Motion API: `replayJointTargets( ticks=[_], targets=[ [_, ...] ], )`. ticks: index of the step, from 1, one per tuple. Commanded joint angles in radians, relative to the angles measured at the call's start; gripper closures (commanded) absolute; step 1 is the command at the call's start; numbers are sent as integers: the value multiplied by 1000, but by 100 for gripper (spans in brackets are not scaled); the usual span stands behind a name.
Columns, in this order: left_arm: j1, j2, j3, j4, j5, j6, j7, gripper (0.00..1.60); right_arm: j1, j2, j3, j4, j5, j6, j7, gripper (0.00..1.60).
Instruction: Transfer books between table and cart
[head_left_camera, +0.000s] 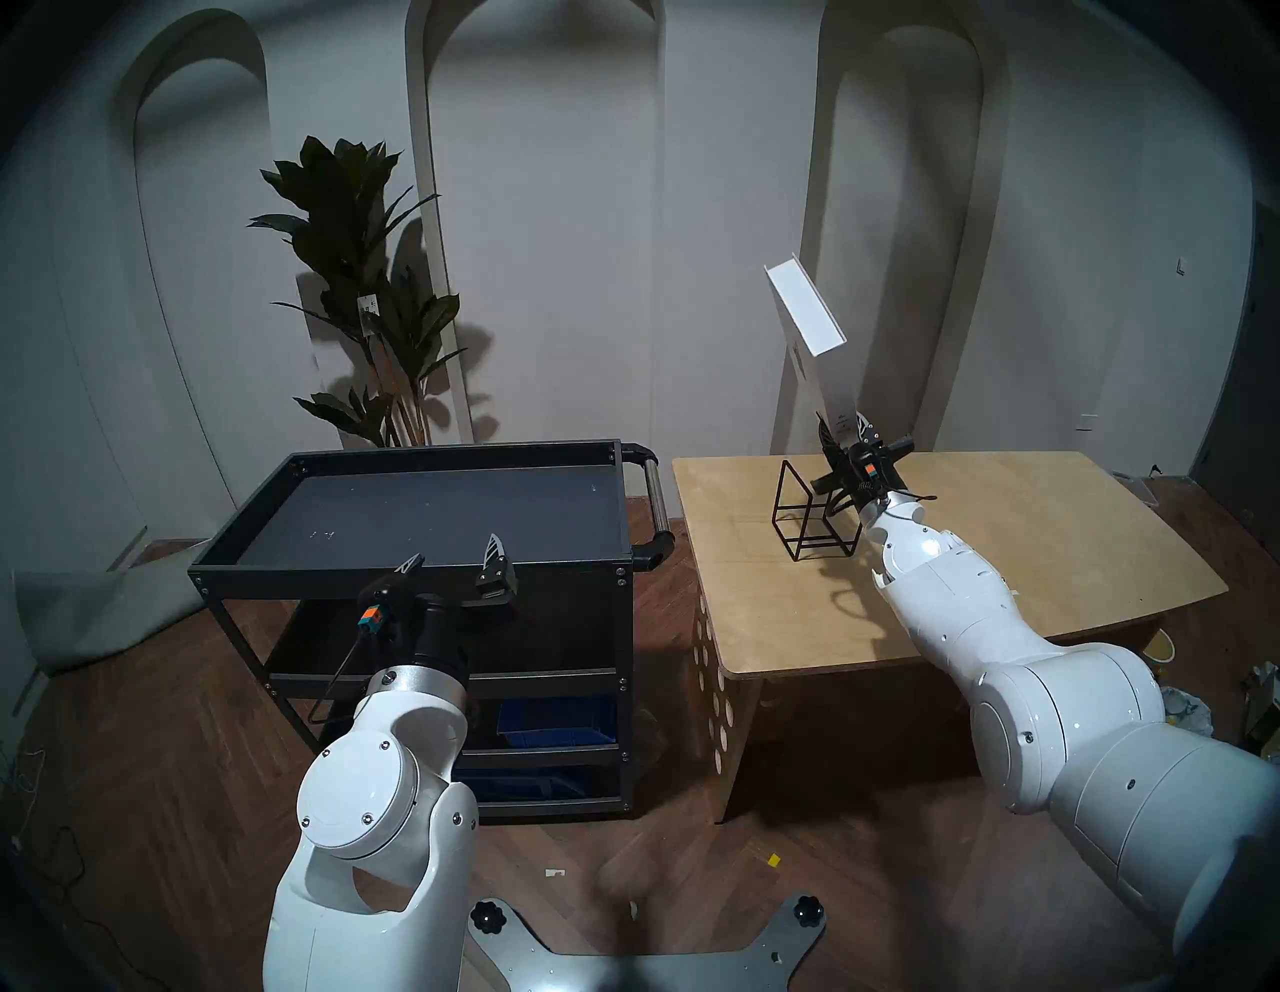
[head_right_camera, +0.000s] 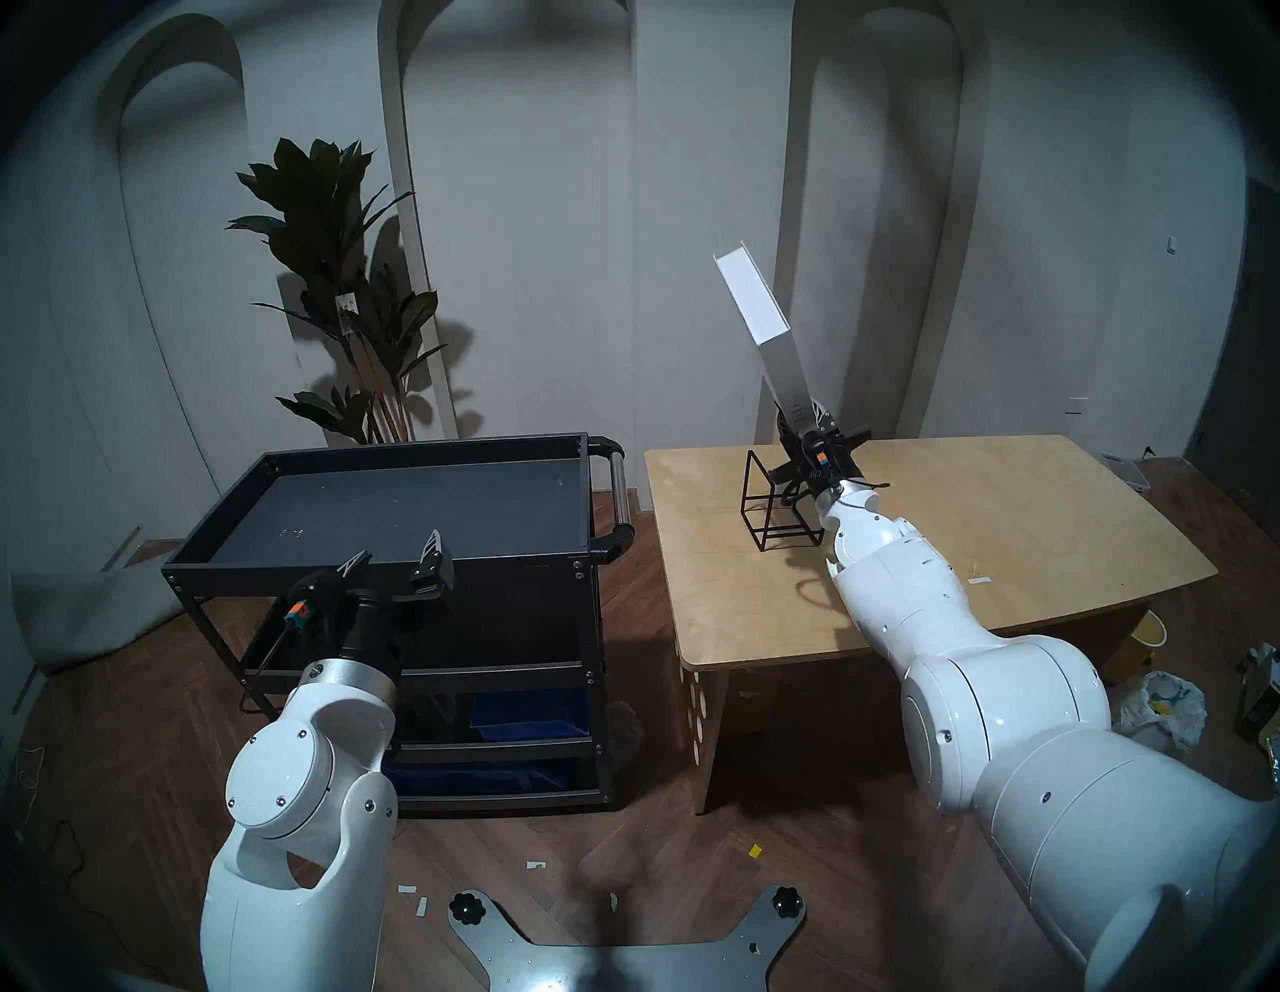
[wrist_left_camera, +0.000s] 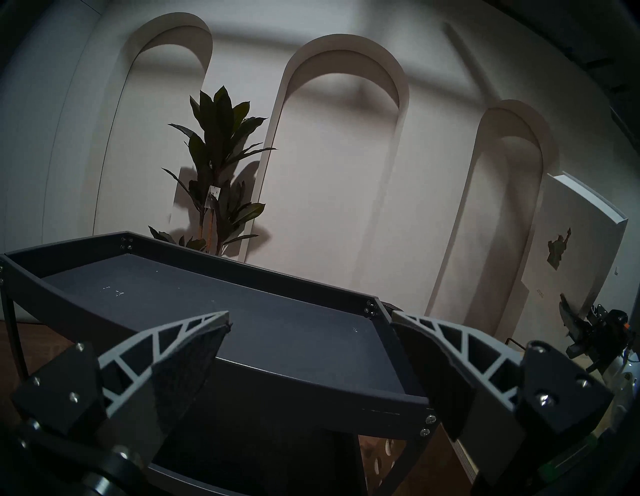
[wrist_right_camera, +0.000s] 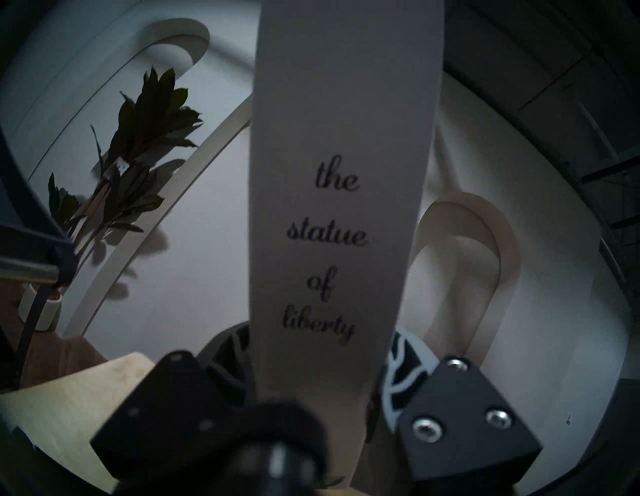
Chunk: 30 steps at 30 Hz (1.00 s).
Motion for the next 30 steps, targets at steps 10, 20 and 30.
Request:
replayJointTargets(
  ticks=[10, 20, 30],
  targets=[
    [-80, 20, -27, -73, -1, -6, -13, 0, -13, -208, -45, -76, 74, 17, 30, 160],
    [-132, 41, -44, -98, 12, -6, -24, 0, -20, -309, -49, -83, 125, 73, 44, 160],
    [-194, 65, -51, -101, 33, 4, -39, 0, -33, -411, -27, -88, 188, 157, 40, 160]
  ],
)
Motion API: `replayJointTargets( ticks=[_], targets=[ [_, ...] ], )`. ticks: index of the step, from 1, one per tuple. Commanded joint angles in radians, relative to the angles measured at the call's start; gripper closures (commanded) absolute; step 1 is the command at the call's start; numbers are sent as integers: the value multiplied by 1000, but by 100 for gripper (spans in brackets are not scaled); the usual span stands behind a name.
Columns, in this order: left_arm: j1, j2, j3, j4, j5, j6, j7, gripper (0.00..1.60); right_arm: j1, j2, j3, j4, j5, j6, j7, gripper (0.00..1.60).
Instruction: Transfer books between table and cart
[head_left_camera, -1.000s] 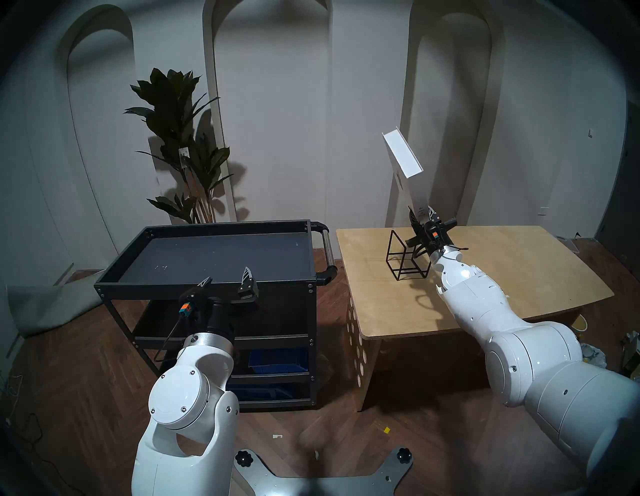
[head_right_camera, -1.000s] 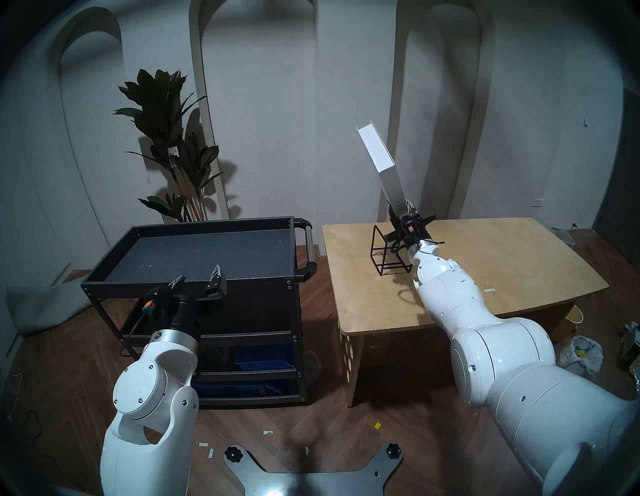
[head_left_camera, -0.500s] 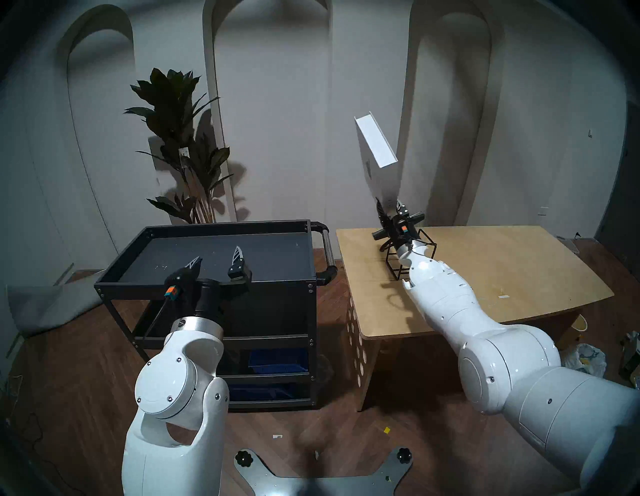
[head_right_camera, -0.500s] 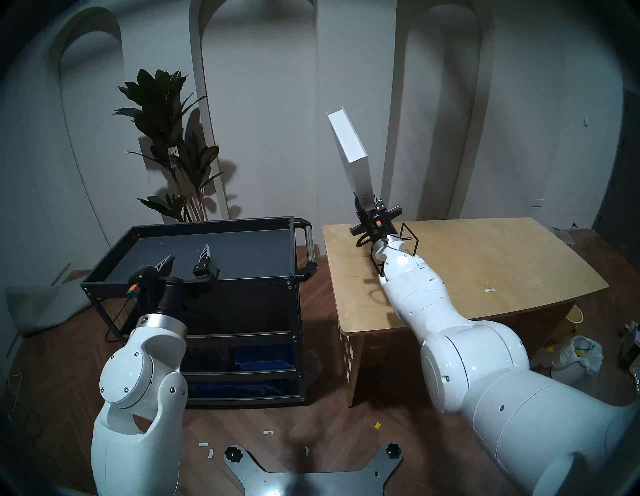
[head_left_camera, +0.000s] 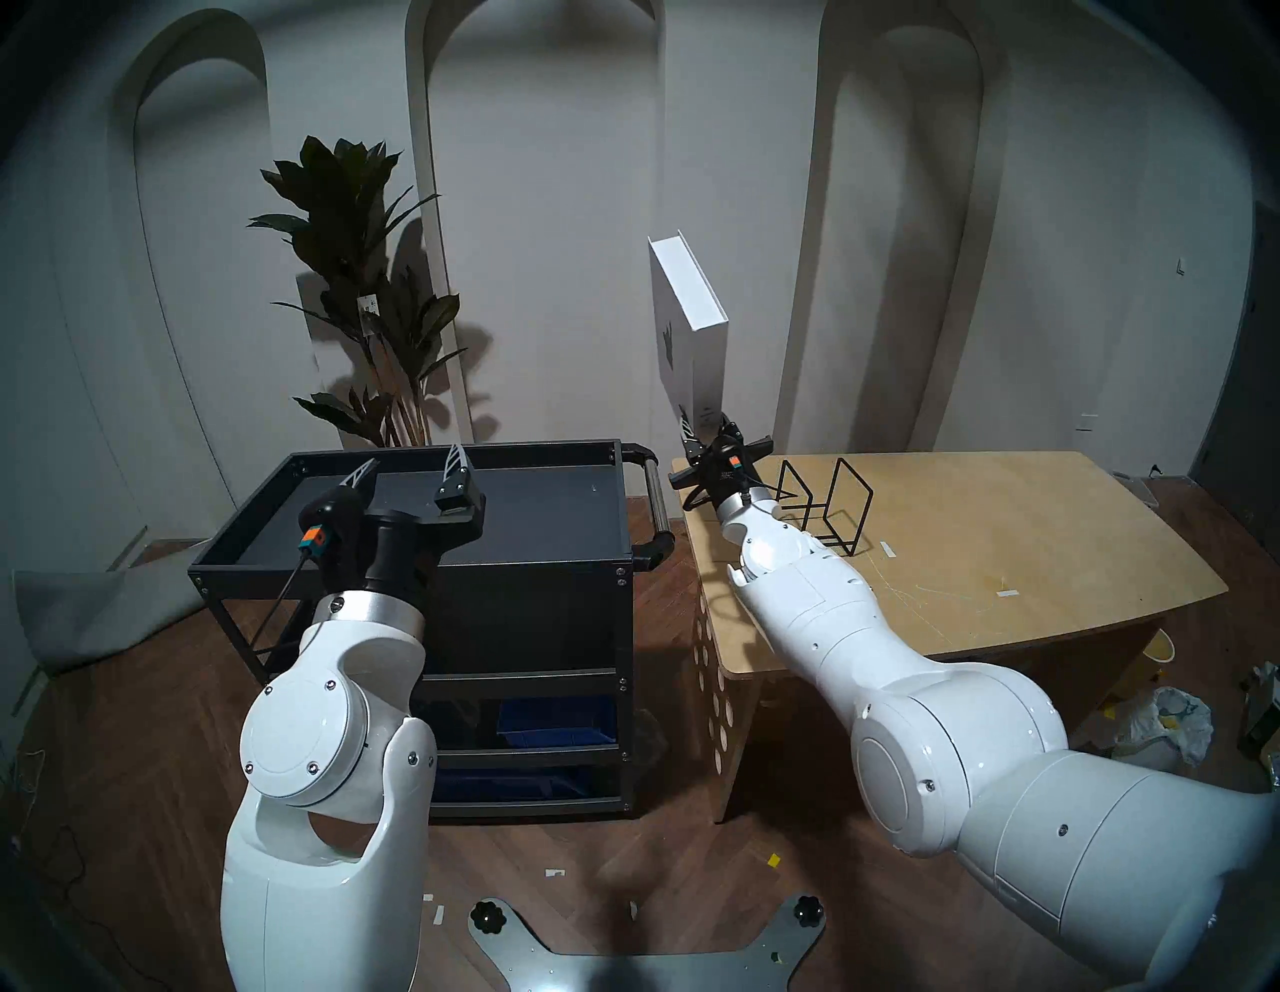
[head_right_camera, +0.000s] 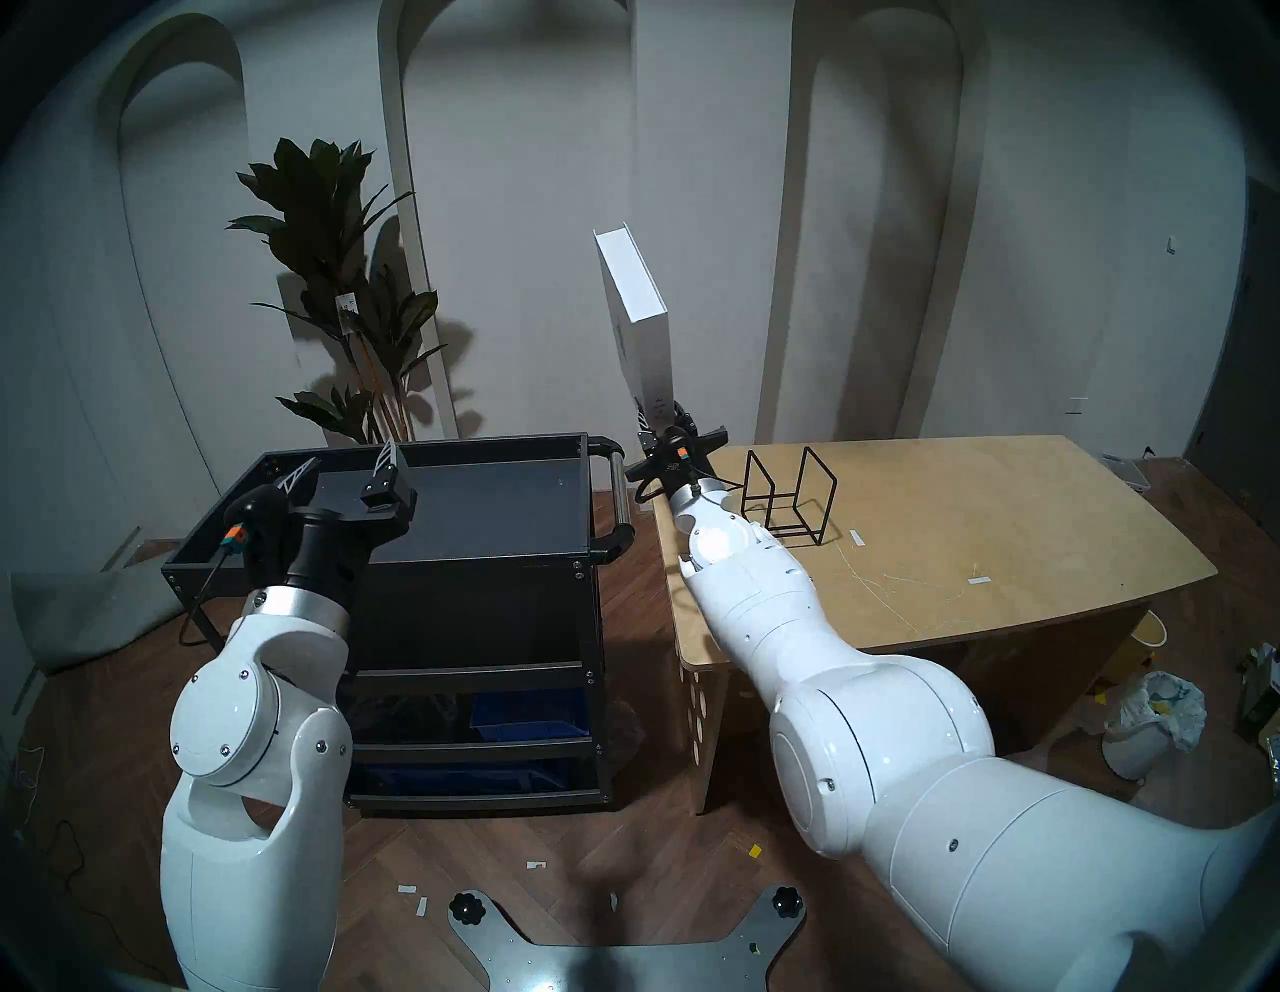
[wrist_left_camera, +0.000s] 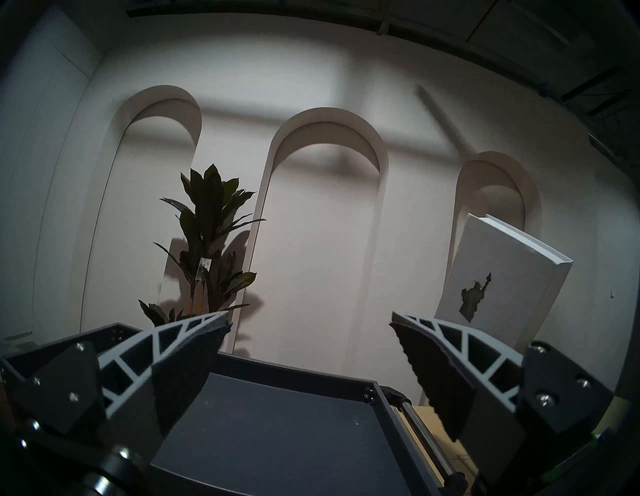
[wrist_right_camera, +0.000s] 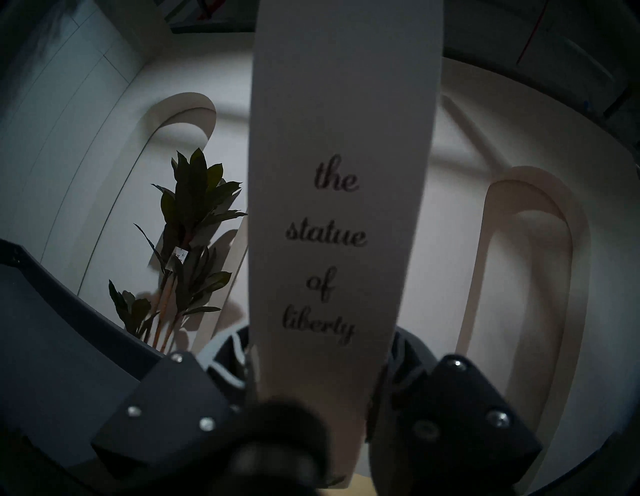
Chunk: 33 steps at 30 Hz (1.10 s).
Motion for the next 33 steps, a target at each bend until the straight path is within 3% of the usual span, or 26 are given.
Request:
replayJointTargets(
  ticks=[1, 9, 22, 33],
  targets=[
    [-74, 21, 4, -26, 16, 4, -12, 0, 11, -109, 22, -36, 51, 43, -17, 160],
    [-139, 38, 28, -10, 27, 35, -31, 0, 9, -190, 37, -44, 91, 102, -36, 160],
    [-264, 82, 48, 56, 52, 157, -64, 0, -1, -306, 50, -42, 141, 197, -75, 160],
    [-365, 121, 51, 116, 75, 255, -98, 0, -16, -355, 43, -33, 169, 271, -111, 160]
  ],
)
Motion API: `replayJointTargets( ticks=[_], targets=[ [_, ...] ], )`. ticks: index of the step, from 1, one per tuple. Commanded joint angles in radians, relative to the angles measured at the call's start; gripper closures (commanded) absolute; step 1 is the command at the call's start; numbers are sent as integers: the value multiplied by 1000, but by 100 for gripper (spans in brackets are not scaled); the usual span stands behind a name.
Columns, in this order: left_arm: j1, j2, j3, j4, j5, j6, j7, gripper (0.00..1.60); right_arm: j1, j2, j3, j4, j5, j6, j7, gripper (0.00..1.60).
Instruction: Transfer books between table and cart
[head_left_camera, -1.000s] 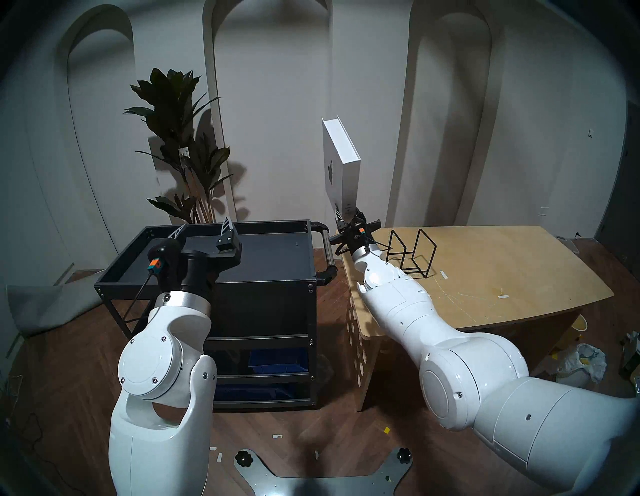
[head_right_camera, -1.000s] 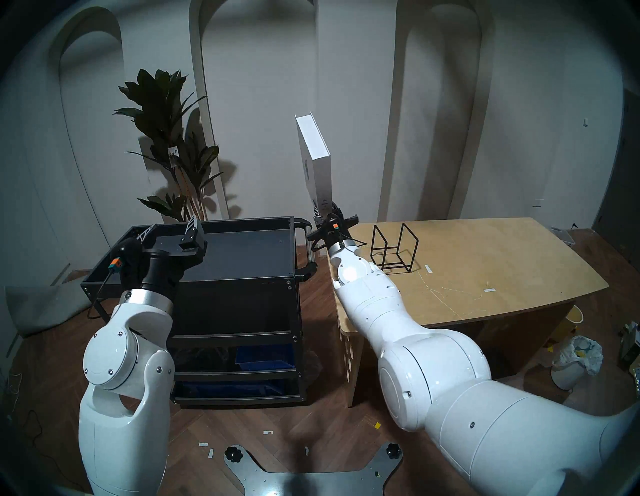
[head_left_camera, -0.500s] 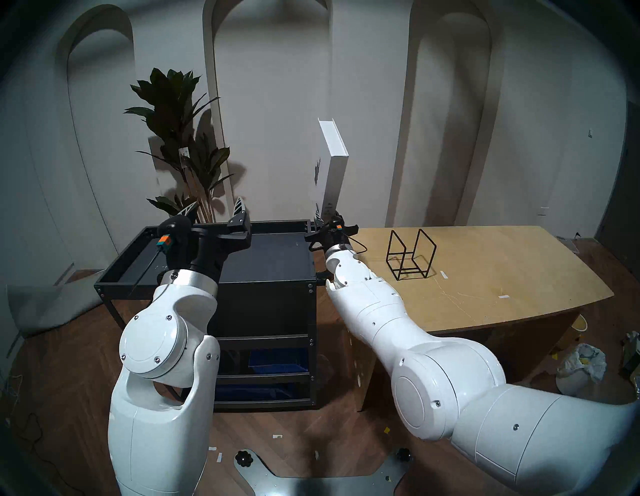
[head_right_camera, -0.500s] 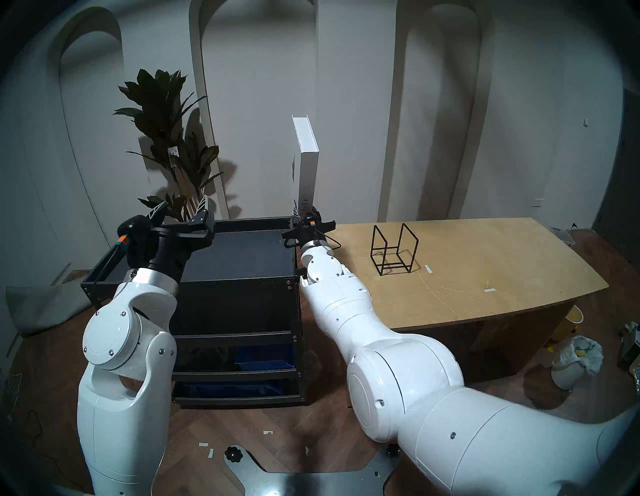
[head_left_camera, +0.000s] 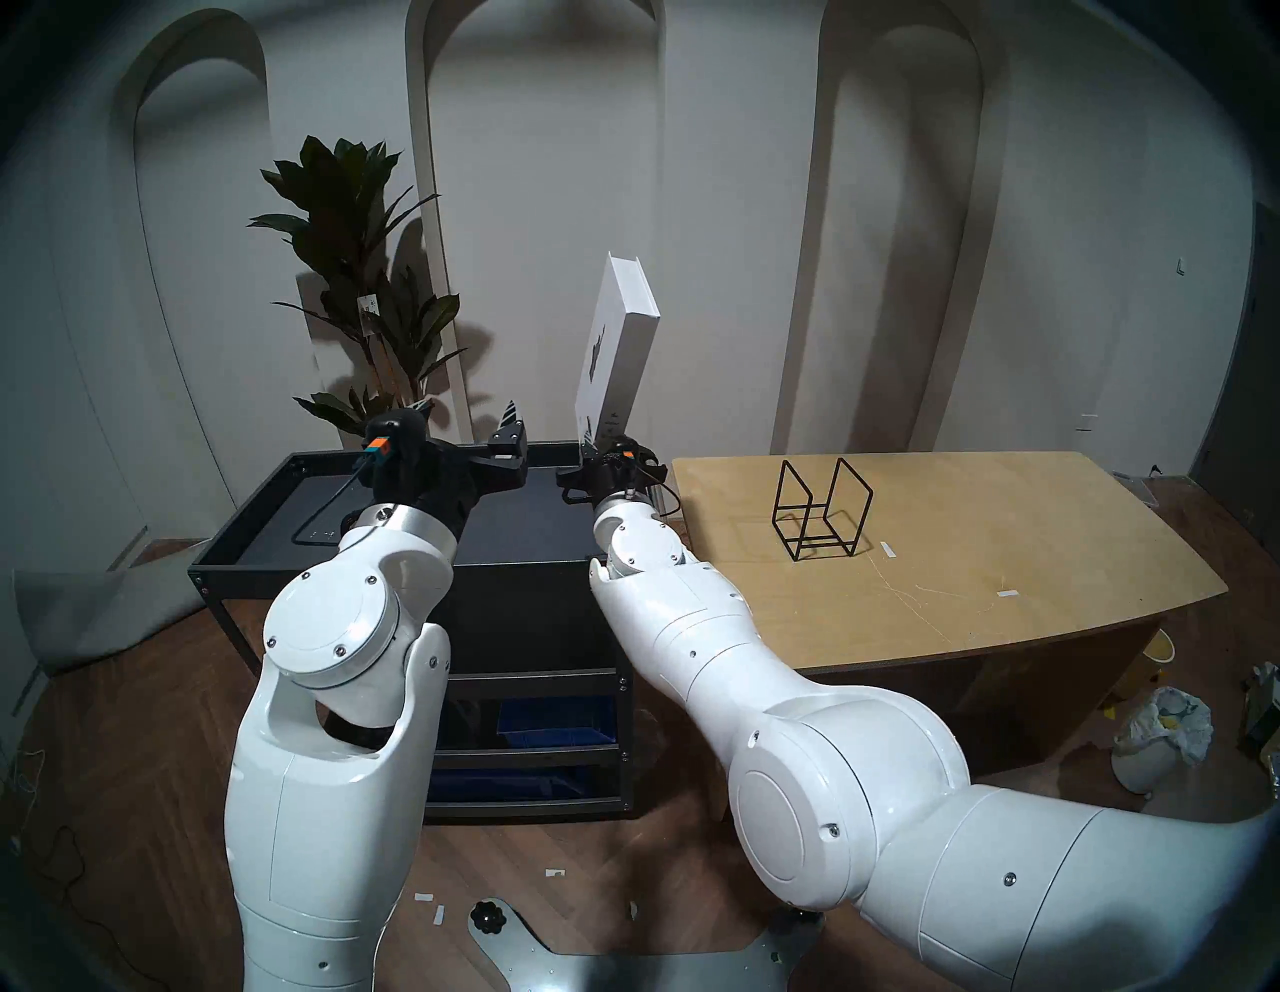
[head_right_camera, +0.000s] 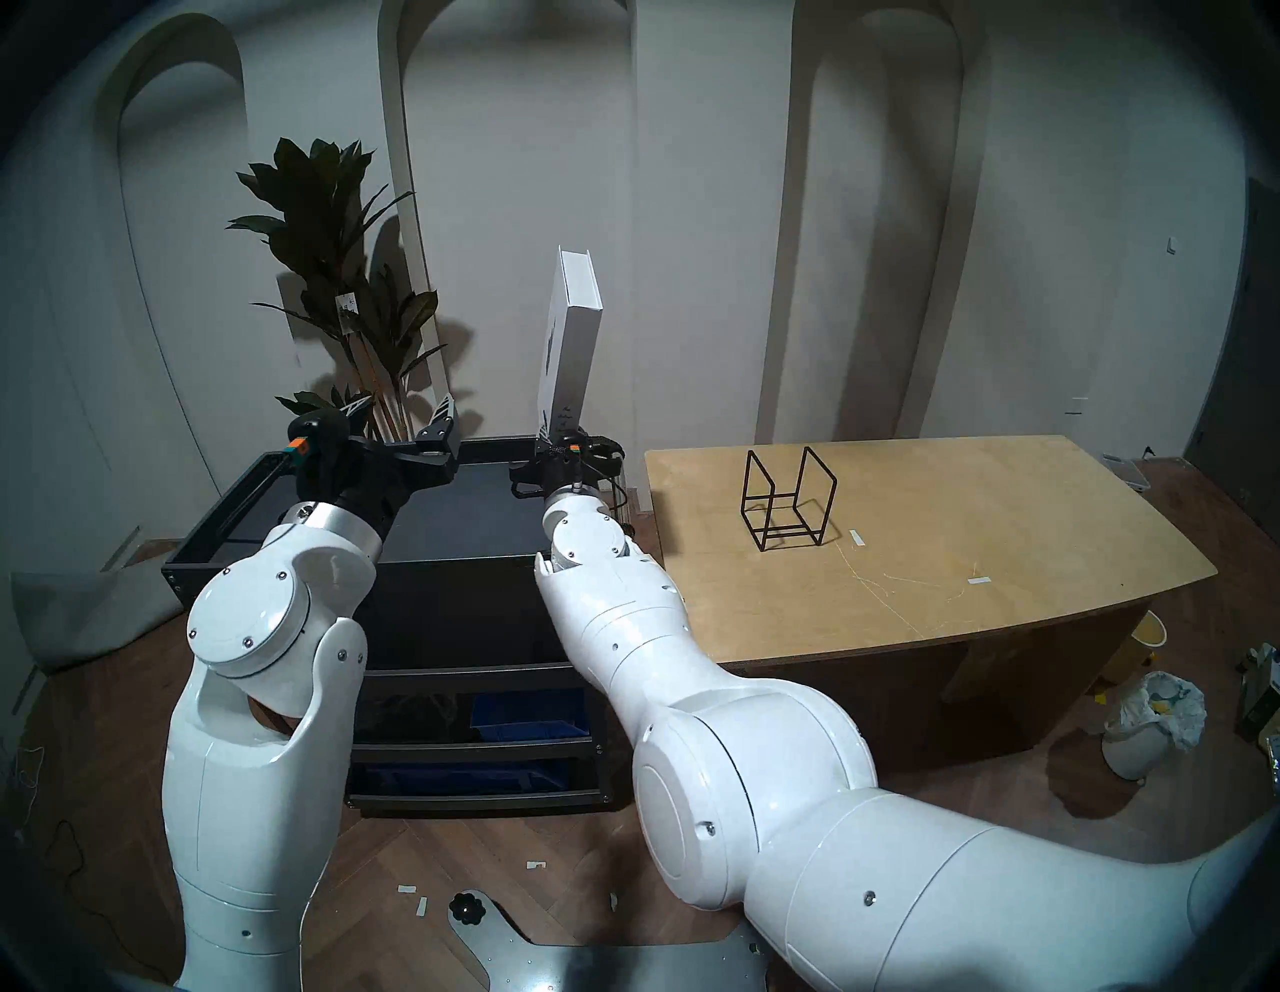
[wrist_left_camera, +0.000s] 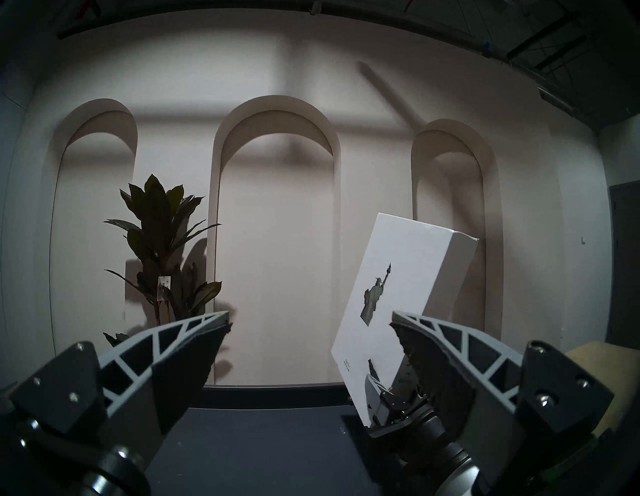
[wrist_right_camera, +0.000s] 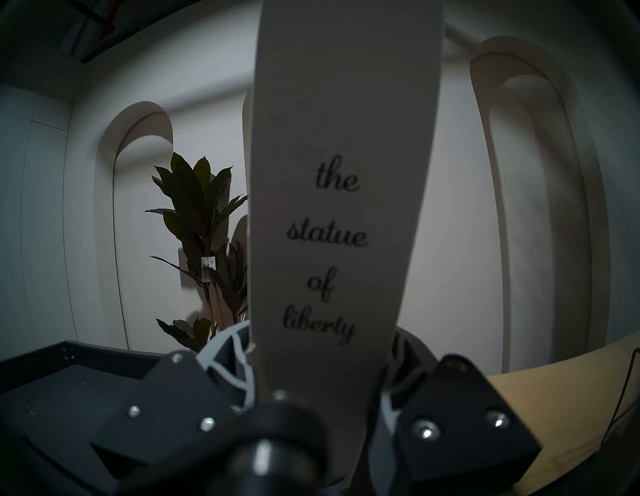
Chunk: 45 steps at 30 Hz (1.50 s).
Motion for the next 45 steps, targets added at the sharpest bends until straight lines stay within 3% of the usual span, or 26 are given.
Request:
replayJointTargets(
  ticks=[1, 21, 22, 24, 35, 36, 37, 38, 45],
  targets=[
    [-122, 31, 2, 4, 14, 44, -22, 0, 6, -52, -16, -19, 13, 30, -17, 160],
    [-310, 94, 99, 80, 67, 207, -115, 0, 20, -52, -114, -28, 44, 153, -108, 160],
    [-280, 94, 100, 70, 70, 207, -118, 0, 20, -52, -120, -29, 45, 159, -112, 160],
    [-324, 98, 113, 90, 74, 226, -128, 0, 21, -52, -133, -30, 48, 172, -122, 160],
    [-407, 101, 146, 161, 97, 299, -164, 0, 22, -52, -208, -45, 59, 226, -180, 160],
    [-452, 103, 154, 185, 97, 314, -169, 0, 21, -52, -217, -48, 61, 231, -186, 160],
    [-399, 100, 145, 167, 103, 308, -169, 0, 18, -52, -224, -49, 62, 235, -193, 160],
    [-437, 101, 153, 190, 102, 322, -173, 0, 19, -52, -233, -53, 63, 240, -199, 160],
    [-501, 89, 154, 247, 112, 365, -183, 0, 11, -52, -283, -70, 69, 270, -243, 160]
  ],
)
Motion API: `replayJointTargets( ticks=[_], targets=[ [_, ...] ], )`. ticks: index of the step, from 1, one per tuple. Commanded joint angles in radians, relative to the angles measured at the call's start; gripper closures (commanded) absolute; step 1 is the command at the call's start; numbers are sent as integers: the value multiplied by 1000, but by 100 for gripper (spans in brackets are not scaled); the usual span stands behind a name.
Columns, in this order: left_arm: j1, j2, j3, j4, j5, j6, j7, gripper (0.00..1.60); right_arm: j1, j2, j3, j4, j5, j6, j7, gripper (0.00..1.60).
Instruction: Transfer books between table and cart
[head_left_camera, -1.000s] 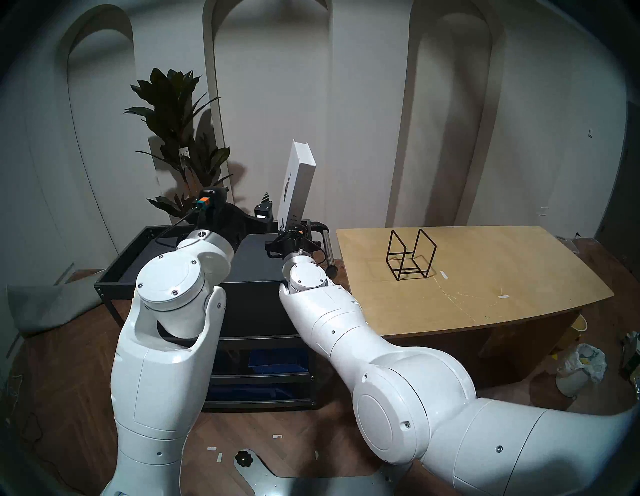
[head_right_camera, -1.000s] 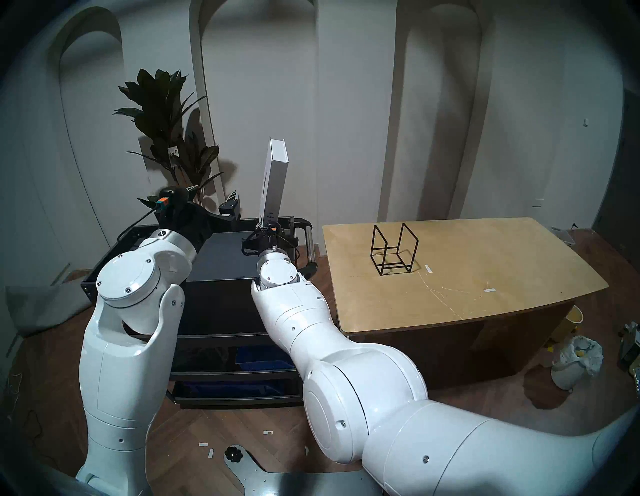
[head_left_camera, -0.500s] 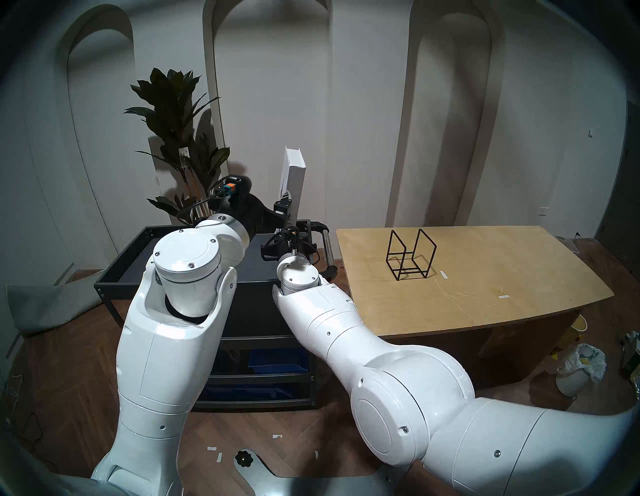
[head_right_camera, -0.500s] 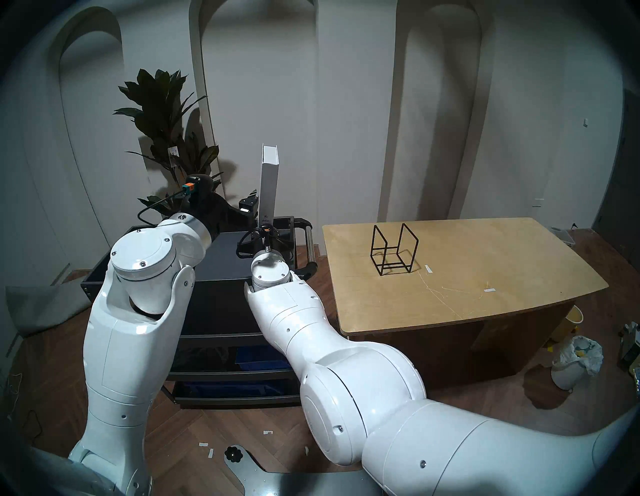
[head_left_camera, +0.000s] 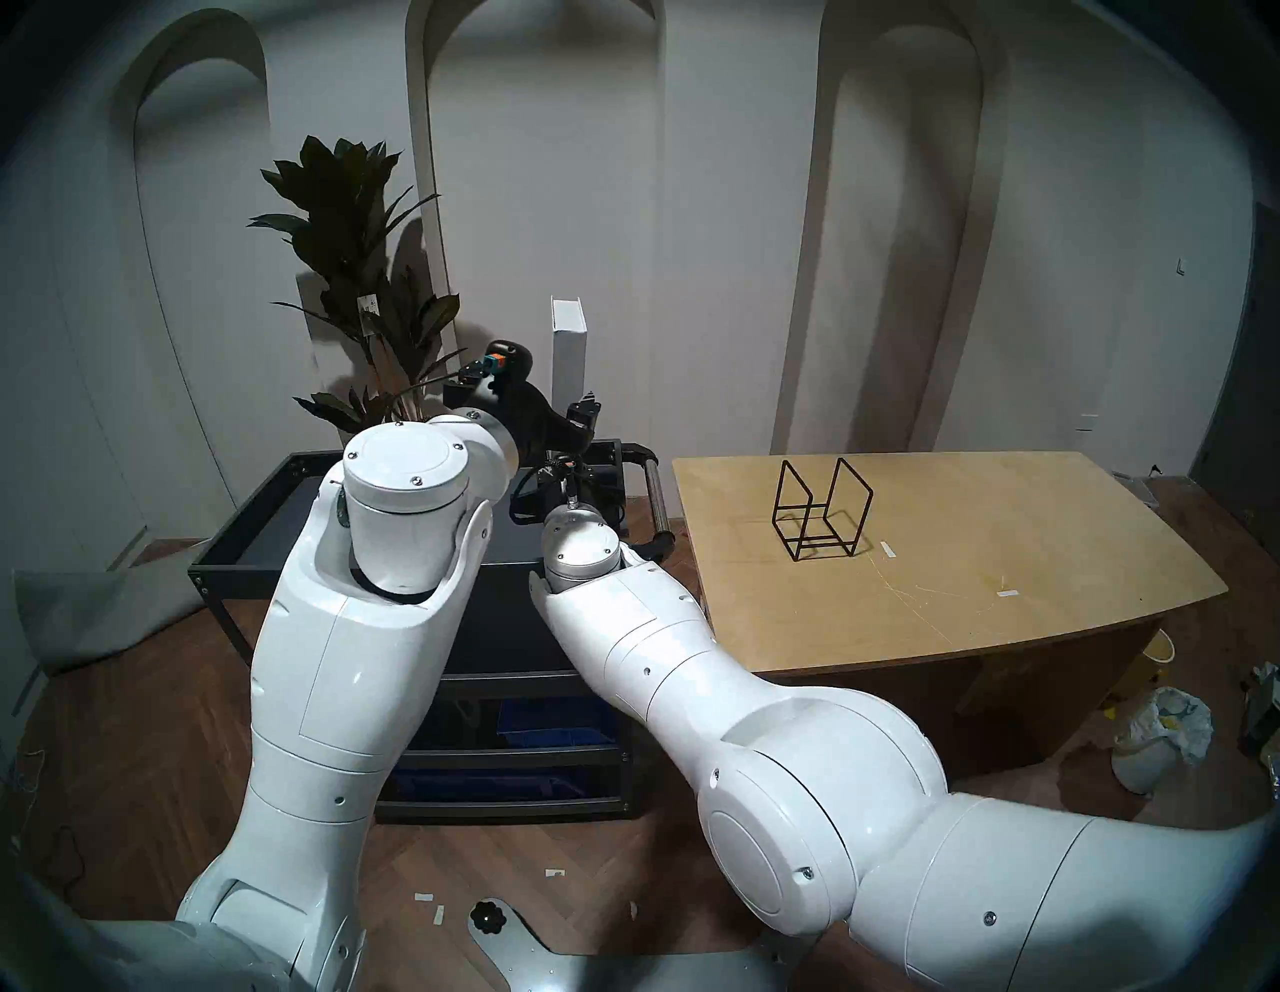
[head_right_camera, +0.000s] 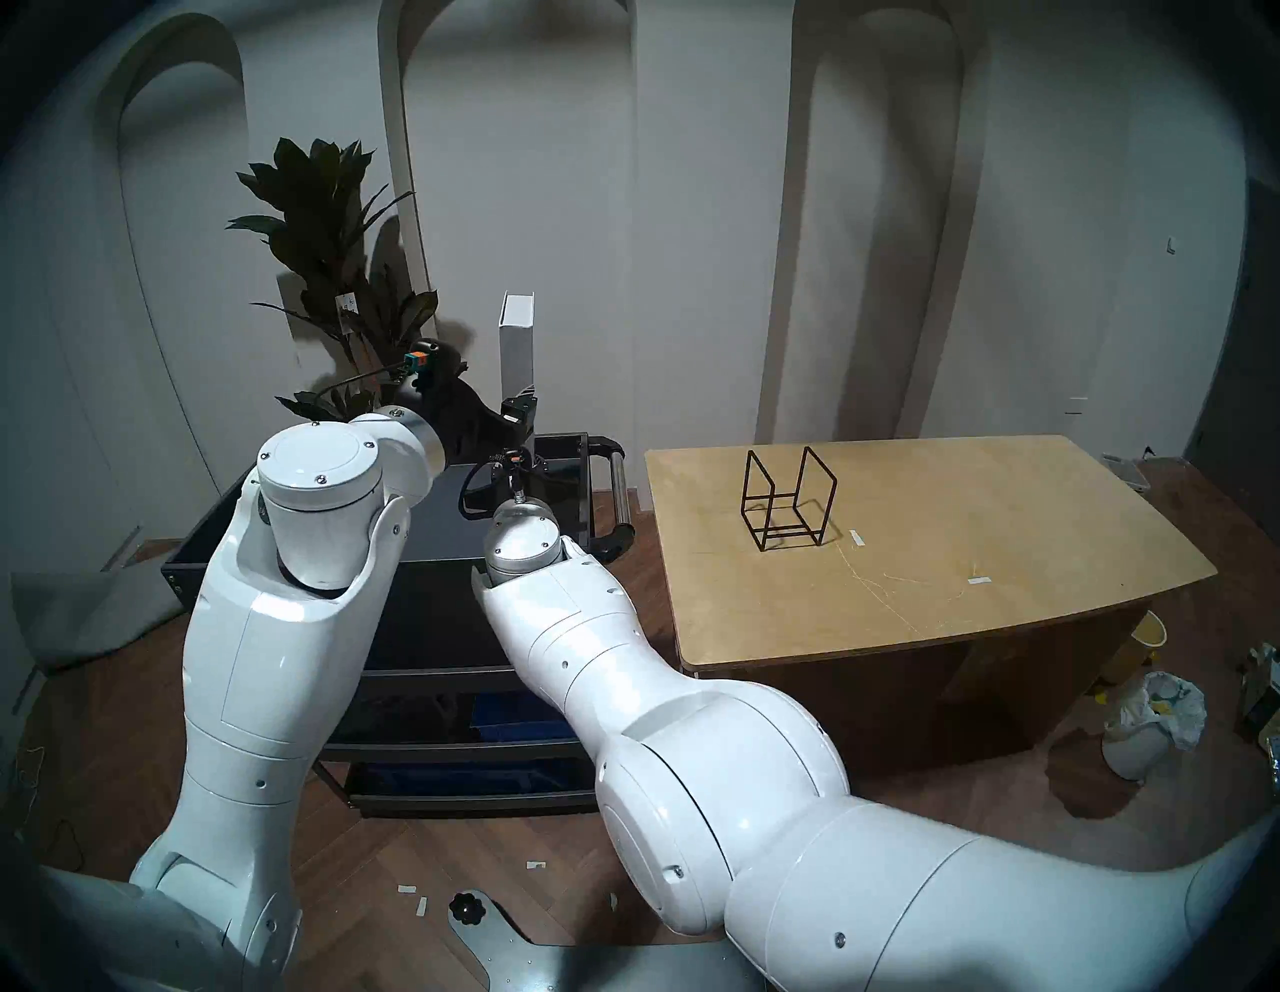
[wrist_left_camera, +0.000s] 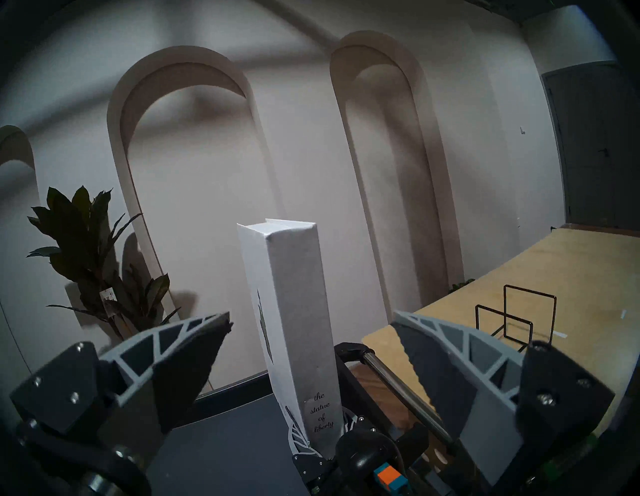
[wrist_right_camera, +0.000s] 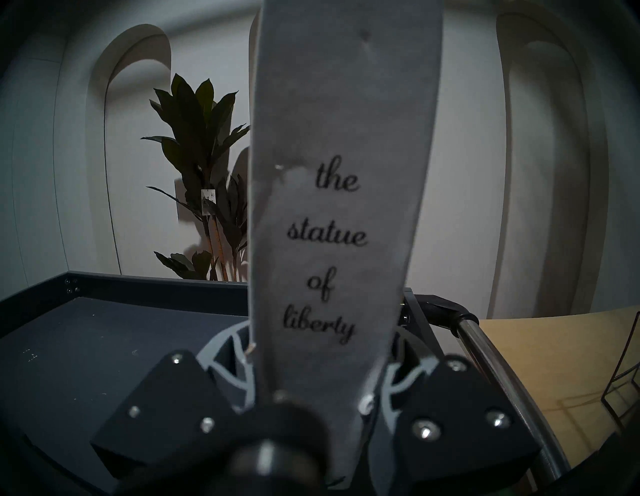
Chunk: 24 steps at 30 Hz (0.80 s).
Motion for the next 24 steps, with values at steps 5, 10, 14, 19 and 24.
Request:
replayJointTargets(
  ticks=[5, 10, 14, 19, 24],
  targets=[
    [-142, -34, -20, 47, 16, 46, -2, 0, 6, -16, -74, -56, 3, 31, -70, 160],
    [-187, -59, -28, 89, 23, 73, 6, 0, 2, -16, -99, -69, 10, 53, -104, 160],
    [-220, -84, -34, 129, 25, 95, 15, 0, -2, -16, -120, -81, 16, 72, -135, 160],
    [-245, -101, -49, 151, 24, 121, 25, 0, -14, -16, -133, -87, 23, 91, -171, 160],
    [-294, -124, -50, 194, 24, 151, 39, 0, -22, -16, -149, -97, 32, 112, -208, 160]
  ],
)
